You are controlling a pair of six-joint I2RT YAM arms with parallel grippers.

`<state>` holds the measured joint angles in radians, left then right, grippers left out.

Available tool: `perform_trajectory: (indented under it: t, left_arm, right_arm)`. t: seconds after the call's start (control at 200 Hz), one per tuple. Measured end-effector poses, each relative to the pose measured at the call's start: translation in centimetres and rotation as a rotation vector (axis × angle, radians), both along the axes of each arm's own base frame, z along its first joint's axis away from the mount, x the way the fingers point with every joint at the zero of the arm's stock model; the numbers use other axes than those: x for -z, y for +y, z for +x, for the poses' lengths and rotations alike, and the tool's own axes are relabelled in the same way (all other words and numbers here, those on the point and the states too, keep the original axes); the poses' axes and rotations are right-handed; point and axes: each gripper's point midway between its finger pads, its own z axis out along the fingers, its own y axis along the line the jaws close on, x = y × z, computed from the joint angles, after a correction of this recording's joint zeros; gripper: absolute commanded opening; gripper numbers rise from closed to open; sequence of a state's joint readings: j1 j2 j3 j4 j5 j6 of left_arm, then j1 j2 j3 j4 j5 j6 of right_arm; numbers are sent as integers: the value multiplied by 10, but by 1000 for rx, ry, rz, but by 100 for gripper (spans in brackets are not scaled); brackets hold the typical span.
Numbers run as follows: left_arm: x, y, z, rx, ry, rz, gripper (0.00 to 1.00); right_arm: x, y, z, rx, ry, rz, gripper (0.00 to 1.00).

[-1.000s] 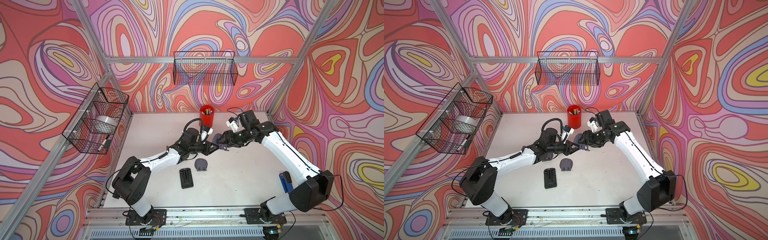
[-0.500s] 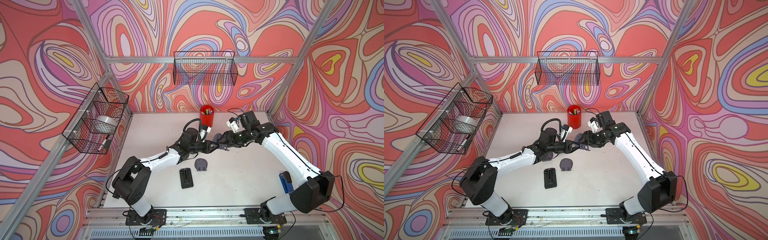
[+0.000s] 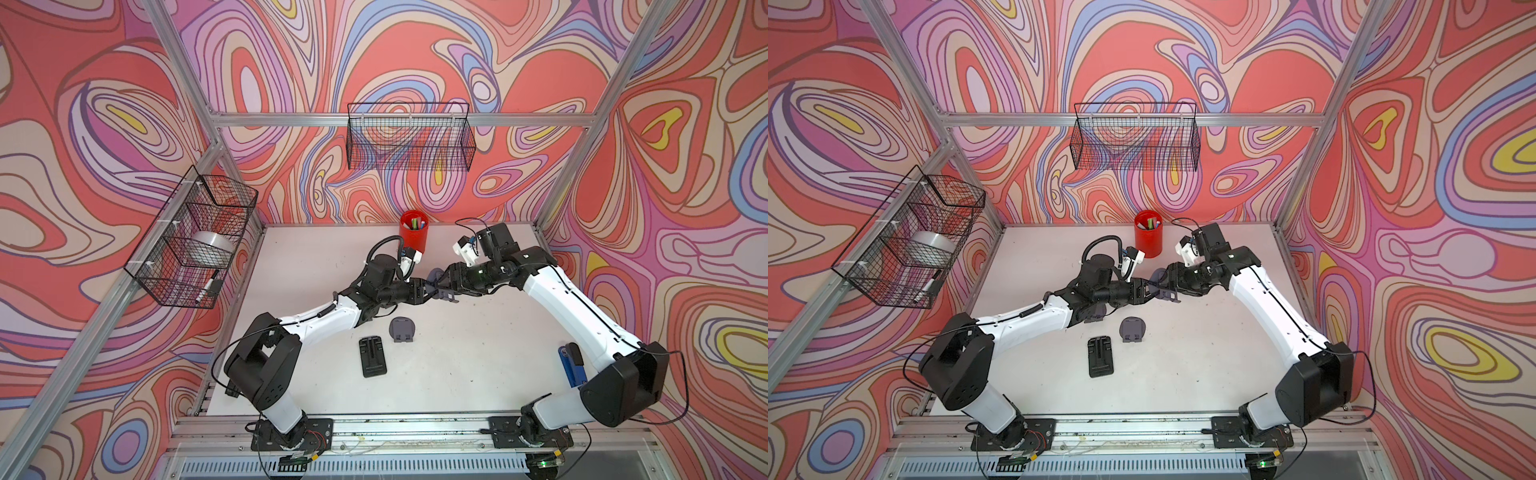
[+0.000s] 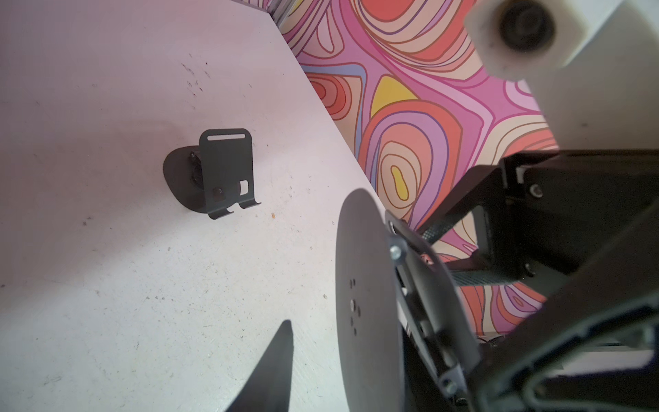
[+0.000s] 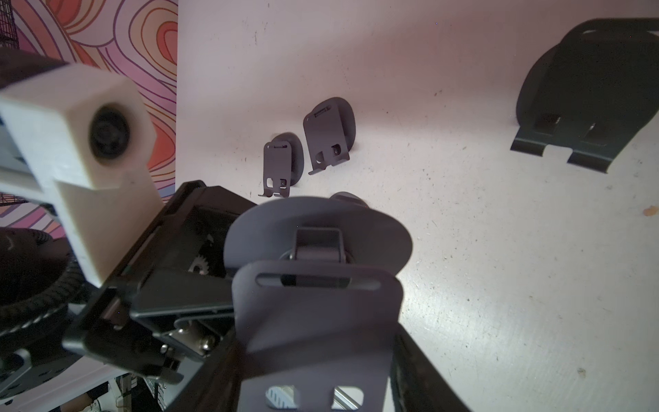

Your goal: Open the phone stand

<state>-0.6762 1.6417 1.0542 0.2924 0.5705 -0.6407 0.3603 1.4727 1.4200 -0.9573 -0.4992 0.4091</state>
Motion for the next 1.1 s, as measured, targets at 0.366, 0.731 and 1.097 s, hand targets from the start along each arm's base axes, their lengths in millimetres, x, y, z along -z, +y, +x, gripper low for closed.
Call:
perform_trajectory:
  t: [0.366, 0.731, 1.097]
  left_arm:
    - [-4, -4, 3, 1, -8, -5, 26]
    - [-7, -10, 5, 6, -20, -13, 0]
    - [-8, -10, 9, -4, -41, -24, 0]
  right_arm:
    - [1, 2, -2, -6, 11, 12, 0]
    - [0, 4, 3, 20, 8, 26, 12]
    - [0, 4, 6, 38, -17, 38, 73]
